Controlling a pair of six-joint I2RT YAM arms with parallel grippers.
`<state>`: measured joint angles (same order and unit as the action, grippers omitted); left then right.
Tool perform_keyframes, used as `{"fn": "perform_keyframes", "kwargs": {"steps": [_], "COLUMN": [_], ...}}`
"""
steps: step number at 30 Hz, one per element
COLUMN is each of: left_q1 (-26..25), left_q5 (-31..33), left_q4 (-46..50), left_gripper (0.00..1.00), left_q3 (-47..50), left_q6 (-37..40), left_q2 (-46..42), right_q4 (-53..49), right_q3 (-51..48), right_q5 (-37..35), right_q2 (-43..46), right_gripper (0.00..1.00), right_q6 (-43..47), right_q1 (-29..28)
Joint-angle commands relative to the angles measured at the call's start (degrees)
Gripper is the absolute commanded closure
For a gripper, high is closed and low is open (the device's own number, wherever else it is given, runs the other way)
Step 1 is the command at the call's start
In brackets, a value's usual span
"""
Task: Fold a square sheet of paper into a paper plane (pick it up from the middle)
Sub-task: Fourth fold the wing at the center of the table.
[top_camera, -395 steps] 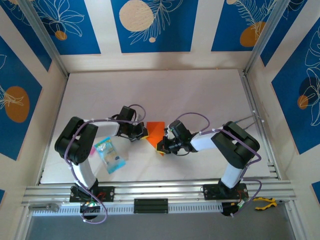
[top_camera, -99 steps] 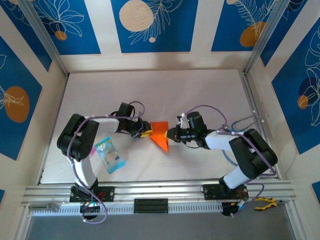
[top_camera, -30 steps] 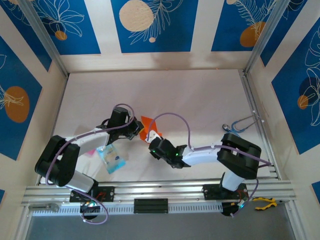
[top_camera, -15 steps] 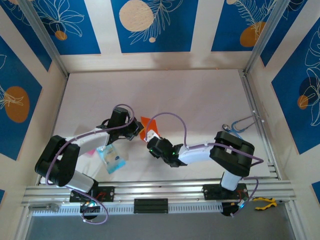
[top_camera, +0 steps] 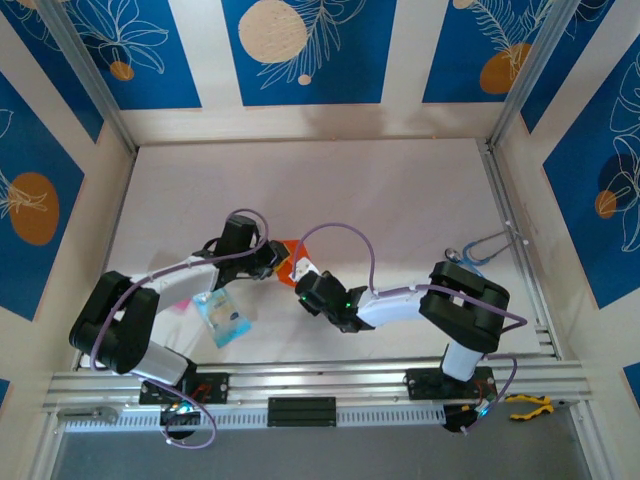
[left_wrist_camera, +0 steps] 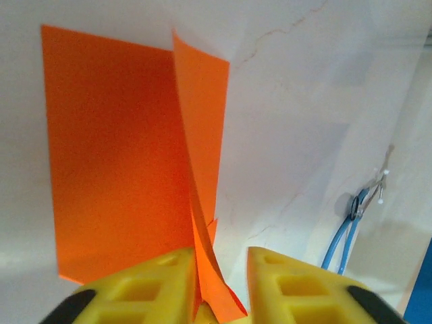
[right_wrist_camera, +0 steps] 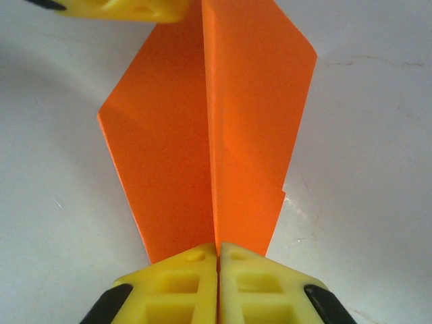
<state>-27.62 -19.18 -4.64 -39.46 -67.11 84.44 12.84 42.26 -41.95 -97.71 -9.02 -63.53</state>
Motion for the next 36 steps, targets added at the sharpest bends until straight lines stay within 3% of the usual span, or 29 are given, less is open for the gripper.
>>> {"fn": "perform_keyframes", "kwargs": {"steps": [1,6,17,21,28,36], "left_q1": [0.69,1.66,2.74,3.18,3.36,3.45], "left_q5": [-0.19,-2.65,-3.56,-4.36,-5.17,-5.63], "left_q4": [3.00,3.93,5.61,4.60,4.12,3.67], "left_gripper": [0.63,0.59,0.61,0.69,0.94,0.99], "left_q3": [-2.50,-4.51,-4.88,-4.96,-5.89,-5.49], "left_q6": [2.77,3.90,4.80,4.56,5.09,4.50], "left_q2": [0.34,3.16,5.71,6.21,5.86,5.41], "right_q4": [2.52,3.50,5.76,6.67,4.47,2.72], "right_q3": [-1.11,-1.78,-3.12,-3.64,-4.25,-5.07], "right_q5": [1.16,2.36,3.13,4.31,4.29,2.93], "right_q2": [0.33,0.51,1.60,2.17,2.59,3.22], "right_gripper": [0.93,0.93,0.93,0.93,0.86,0.79], "right_q6": [0.49,0.66,0.03,0.32,-2.28,-3.29], "right_q1": [0.61,1.06,1.56,1.54,1.98,2.37]}}
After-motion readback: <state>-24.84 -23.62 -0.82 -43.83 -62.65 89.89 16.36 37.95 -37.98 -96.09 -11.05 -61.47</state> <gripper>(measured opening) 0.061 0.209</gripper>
